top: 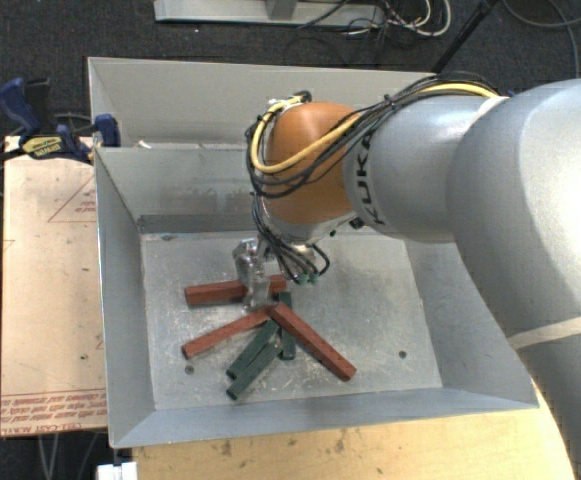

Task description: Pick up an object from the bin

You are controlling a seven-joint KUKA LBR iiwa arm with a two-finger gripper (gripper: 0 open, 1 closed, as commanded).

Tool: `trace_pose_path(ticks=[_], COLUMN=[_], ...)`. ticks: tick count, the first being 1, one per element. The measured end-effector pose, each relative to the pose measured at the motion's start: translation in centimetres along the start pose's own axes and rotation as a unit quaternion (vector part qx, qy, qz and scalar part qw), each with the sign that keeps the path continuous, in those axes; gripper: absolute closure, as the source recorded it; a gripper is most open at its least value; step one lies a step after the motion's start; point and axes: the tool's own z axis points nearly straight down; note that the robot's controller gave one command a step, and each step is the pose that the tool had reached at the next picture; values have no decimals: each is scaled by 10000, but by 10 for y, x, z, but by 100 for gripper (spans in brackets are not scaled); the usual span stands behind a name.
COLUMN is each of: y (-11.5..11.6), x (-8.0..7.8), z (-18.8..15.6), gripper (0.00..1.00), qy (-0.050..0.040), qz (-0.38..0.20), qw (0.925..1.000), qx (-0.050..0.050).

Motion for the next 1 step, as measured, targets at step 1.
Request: trace_pose_path(ticks=[1], y=[0], x=[0], z=[-1], gripper=[100], qy=[0], qz=[2], qw=[10000], qx=[0])
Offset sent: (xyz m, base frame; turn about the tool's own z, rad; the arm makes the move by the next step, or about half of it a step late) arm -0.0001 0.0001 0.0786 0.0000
